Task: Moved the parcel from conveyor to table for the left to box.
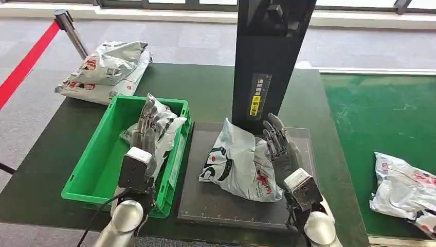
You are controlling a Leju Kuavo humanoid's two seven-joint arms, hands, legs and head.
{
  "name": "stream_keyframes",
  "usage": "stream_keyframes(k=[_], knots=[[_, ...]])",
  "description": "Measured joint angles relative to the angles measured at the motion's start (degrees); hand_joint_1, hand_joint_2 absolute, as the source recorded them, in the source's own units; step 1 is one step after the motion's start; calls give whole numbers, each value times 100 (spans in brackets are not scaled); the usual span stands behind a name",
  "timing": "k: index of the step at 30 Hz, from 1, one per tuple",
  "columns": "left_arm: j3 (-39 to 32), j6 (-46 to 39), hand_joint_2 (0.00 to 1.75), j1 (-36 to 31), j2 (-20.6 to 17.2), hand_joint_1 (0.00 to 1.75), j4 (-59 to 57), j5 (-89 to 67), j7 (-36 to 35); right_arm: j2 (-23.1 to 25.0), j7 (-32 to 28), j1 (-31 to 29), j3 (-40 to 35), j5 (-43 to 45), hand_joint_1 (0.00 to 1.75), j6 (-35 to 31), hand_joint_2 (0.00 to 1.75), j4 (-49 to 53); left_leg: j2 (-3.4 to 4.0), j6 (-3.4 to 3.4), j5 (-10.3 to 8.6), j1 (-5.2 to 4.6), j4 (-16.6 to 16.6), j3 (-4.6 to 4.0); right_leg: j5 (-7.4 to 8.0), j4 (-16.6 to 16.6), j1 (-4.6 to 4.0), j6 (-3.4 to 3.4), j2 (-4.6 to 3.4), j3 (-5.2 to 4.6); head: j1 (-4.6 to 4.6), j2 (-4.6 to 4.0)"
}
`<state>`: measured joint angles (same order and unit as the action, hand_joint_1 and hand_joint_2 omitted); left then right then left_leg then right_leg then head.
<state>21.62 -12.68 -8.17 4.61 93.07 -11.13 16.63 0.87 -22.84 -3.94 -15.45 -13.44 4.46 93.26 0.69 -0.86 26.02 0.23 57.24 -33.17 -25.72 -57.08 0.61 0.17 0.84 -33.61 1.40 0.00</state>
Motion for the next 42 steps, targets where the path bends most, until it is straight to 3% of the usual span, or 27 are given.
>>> stream_keyframes(k=[3,4,12,22,34,35,42], knots=[[7,-15,0,-3,0,0,-7,0,0,0,-7,-4,0,2,0,0,0,59,0,0,0,0,0,0,0,0,0,0,0,0,2,0],[7,-15,175,-7,-2,0,-9,-9,0,0,-28,-4,0,7,0,-22,0,63,0,0,0,0,0,0,0,0,0,0,0,0,0,0],[507,597,175,-562,-87,0,-381,-2340,-234,28,-1235,189,31,140,0,-833,0,1048,-4,2,-1,0,3,0,0,1,3,0,5,-2,2,0],[1734,1327,175,-2149,151,0,-2914,-4791,-632,98,-1642,510,72,-37,0,-1082,0,2153,7,3,-1,-3,4,6,8,1,5,6,-4,0,0,0],[2282,2018,175,-2703,389,0,-4525,-4679,-166,186,-1556,512,177,-162,0,-822,0,2369,3,3,-1,-3,3,4,7,1,3,6,-7,1,0,0],[2295,2072,175,-2736,417,175,-4617,-4666,-157,197,-1558,520,179,-199,0,-815,0,2387,3,3,-1,-2,3,4,7,1,3,6,-7,2,0,0],[2404,2301,175,-2953,488,175,-5152,-4454,221,245,-1541,573,179,-328,0,-726,0,2428,2,3,-2,-2,3,6,7,0,4,6,-6,8,0,0]])
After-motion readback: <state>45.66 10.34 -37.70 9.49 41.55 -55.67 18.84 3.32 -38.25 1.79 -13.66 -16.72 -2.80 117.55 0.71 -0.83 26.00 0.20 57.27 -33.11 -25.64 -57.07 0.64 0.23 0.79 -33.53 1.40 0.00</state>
